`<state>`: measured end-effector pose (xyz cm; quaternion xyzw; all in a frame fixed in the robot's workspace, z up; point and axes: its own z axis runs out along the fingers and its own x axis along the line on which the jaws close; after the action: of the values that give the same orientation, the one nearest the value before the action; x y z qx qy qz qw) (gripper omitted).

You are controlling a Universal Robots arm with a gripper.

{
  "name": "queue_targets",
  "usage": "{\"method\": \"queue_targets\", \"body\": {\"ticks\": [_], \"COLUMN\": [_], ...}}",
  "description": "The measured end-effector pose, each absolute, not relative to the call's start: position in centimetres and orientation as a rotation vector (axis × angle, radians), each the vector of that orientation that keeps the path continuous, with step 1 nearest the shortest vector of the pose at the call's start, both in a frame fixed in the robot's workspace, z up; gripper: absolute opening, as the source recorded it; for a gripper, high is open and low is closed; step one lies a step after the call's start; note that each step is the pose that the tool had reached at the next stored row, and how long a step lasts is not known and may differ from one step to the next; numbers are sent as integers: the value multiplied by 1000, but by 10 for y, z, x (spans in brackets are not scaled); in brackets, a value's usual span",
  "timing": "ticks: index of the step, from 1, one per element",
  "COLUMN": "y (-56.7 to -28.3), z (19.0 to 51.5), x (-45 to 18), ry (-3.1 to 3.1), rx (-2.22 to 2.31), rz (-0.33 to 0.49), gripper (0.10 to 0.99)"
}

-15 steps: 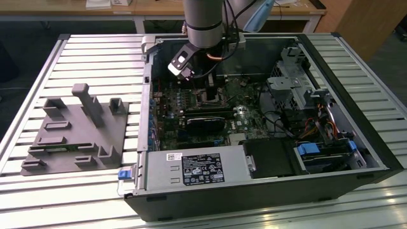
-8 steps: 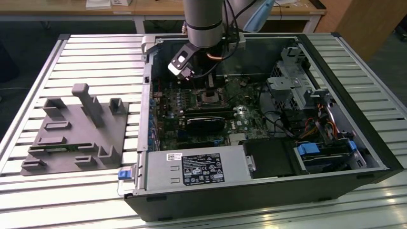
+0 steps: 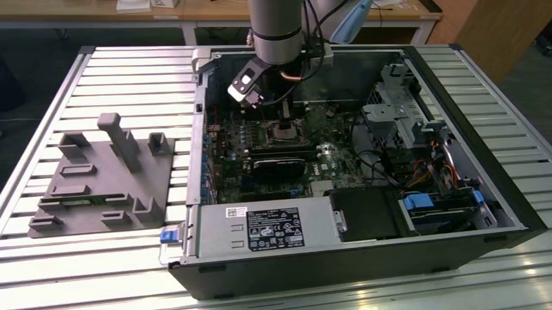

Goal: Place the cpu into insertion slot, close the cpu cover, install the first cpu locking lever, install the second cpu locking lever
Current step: 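Place the cpu into insertion slot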

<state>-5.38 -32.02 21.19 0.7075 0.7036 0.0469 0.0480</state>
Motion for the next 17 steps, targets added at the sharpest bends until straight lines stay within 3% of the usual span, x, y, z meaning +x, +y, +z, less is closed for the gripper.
{"method": "queue_targets", "body": {"ticks": [17], "y": [-320], "z": [212], "x": [-46], "ry": [2174], "rx": [2186], "rz": [84], "gripper": [106]}}
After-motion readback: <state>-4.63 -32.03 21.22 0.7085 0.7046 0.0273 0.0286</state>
